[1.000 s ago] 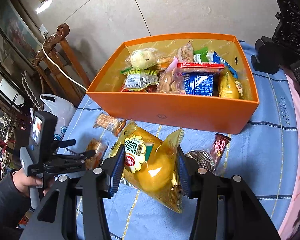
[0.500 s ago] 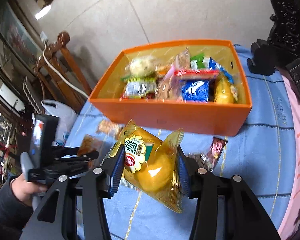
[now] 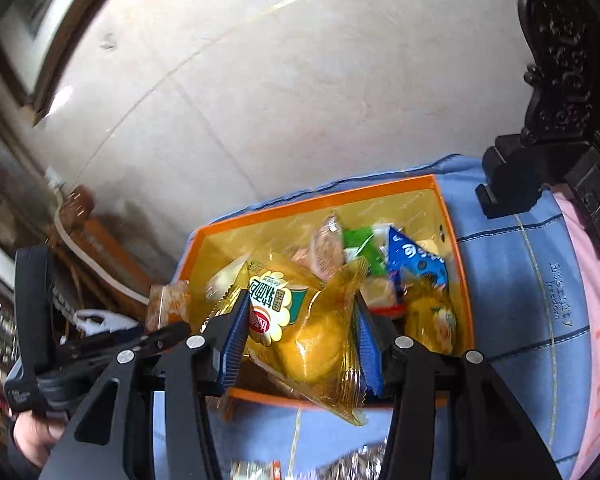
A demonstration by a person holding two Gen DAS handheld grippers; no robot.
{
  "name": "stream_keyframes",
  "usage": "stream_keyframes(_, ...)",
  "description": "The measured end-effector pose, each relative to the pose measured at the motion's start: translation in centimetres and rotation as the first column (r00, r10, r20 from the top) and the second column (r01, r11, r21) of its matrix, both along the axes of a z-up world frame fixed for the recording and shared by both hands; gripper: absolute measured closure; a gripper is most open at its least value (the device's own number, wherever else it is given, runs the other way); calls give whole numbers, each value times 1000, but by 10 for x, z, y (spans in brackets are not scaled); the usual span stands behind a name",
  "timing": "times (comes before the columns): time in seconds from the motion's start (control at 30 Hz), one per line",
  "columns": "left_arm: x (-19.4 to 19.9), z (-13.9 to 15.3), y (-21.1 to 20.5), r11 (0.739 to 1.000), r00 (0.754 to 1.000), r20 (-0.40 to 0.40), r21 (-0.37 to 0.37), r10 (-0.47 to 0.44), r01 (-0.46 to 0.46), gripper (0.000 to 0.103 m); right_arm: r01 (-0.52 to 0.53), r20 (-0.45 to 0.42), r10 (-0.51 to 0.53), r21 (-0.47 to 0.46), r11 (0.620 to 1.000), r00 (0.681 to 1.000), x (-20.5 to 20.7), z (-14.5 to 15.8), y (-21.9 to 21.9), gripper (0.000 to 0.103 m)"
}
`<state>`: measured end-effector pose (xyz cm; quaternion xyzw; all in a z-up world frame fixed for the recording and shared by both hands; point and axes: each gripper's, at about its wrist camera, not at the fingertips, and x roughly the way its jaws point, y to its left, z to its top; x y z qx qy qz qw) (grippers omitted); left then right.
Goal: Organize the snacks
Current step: 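Open both tools over the orange box to drop pastry and yellow bag, then grasp brown bread loaf pack with left tool while right tool grasps sunflower seed bag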
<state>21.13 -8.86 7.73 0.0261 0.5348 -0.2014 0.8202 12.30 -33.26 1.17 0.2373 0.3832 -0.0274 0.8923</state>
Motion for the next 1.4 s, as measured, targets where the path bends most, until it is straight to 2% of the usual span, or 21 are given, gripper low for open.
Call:
stream_keyframes(0.03, 4, -4, -5, 1000, 1000, 12, -15, 2, -2, 55, 6, -6, -6, 1, 1000, 1000, 6, -5, -2, 54)
stream_keyframes(0.07, 9, -14, -4, 1000, 1000, 28, -31, 1, 0, 45, 21, -9, -21, -4, 1000, 1000, 10, -10, -5, 49)
stream_keyframes(0.1, 14, -25, -3, 1000, 999, 46, -23, 6, -5, 7, 57, -21, -58, -25, 998, 998, 15, -17, -7, 34)
stream_keyframes(0.13, 14, -28, -4, 1000, 998, 65, 15, 26, -27, 6, 86, -41, -88, -50, 995, 995, 17, -24, -9, 27)
stream_keyframes(0.17, 12, -30, -3, 997, 994, 95, 55, 46, -51, 4, 129, -74, -136, -89, 988, 988, 15, -31, -12, 27)
stream_keyframes(0.23, 10, -38, 3, 997, 995, 93, 65, 29, -35, 4, 149, -73, -157, -110, 983, 985, 5, -37, -13, 23)
stream_keyframes(0.3, 4, -44, 14, 997, 998, 56, 68, 15, -19, 4, 147, -74, -155, -104, 984, 985, -10, -41, -14, 20)
stream_keyframes(0.4, -6, -53, 41, 995, 997, 53, 86, 51, -55, 4, 159, -86, -165, -81, 984, 983, -39, -48, -15, 14)
stream_keyframes(0.43, -9, -57, 51, 993, 996, 52, 89, 69, -73, 4, 139, -56, -143, -73, 988, 988, -51, -48, -14, 13)
stream_keyframes(0.47, -13, -61, 63, 992, 995, 44, 86, 90, -93, 4, 117, -29, -121, -113, 987, 992, -63, -45, -9, 9)
stream_keyframes(0.53, -19, -71, 81, 987, 991, 20, 90, 131, -132, 4, 118, -76, -134, -178, 977, 988, -79, -47, -3, 7)
stream_keyframes(0.63, -25, -91, 95, 984, 989, -28, 100, 148, -144, 4, 121, -79, -131, -116, 986, 988, -96, -49, -3, 7)
stream_keyframes(0.77, -31, -129, 86, 980, 989, -89, 170, 121, -104, 4, 108, -140, -118, -79, 991, 983, -110, -64, 4, 7)
stream_keyframes(0.83, -32, -139, 84, 978, 986, -109, 180, 129, -108, 4, 102, -170, -112, -66, 993, 979, -115, -71, 8, 7)
stream_keyframes(1.0, -19, -164, 79, 964, 962, -159, 184, 222, -192, 4, 93, -226, -96, -24, 995, 970, -126, -85, 13, 7)
stream_keyframes(1.1, -10, -182, 72, 953, 941, -211, 207, 265, -222, 4, 95, -233, -102, -39, 995, 967, -128, -87, 11, 7)
stream_keyframes(1.17, -7, -187, 66, 947, 941, -199, 229, 272, -225, 4, 100, -240, -107, -40, 994, 965, -127, -88, 9, 7)
stream_keyframes(1.27, -6, -195, 58, 940, 957, -162, 285, 241, -189, 4, 99, -243, -105, -37, 994, 964, -125, -89, 7, 7)
stream_keyframes(1.3, -7, -197, 60, 936, 960, -152, 299, 236, -183, 10, 93, -244, -101, -45, 995, 965, -124, -90, 8, 7)
stream_keyframes(1.33, -8, -198, 62, 935, 961, -146, 305, 235, -182, 20, 86, -246, -96, -50, 995, 965, -123, -90, 9, 7)
stream_keyframes(1.4, -13, -195, 70, 943, 967, -132, 285, 218, -174, 32, 74, -252, -84, -48, 996, 964, -122, -92, 12, 7)
